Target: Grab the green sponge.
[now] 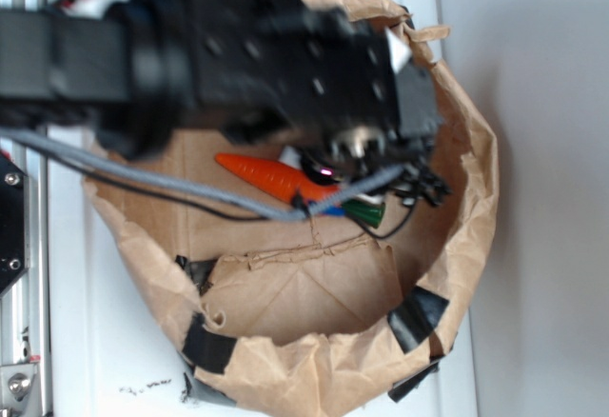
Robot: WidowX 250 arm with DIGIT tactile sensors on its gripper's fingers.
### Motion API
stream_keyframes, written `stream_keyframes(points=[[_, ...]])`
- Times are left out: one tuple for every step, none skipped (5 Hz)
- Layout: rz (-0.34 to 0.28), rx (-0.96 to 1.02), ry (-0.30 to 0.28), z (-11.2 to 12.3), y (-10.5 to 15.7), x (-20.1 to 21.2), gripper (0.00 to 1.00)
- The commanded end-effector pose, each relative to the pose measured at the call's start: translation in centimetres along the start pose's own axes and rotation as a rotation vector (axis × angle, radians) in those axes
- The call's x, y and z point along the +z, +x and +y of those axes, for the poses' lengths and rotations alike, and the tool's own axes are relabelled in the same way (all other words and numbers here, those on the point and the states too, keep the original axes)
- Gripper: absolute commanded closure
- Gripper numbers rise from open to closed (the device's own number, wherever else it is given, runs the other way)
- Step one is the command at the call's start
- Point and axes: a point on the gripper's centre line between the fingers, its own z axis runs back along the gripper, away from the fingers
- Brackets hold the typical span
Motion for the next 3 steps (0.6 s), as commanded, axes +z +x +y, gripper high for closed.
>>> stream_keyframes(points=[[0.110, -0.063, -0.027, 1.0, 1.3, 4.7, 1.00], [0.162, -0.103, -0.029, 1.5, -0.4, 6.9, 1.00], [0.135, -0.198, -0.032, 1.9, -1.8, 8.1, 1.00]])
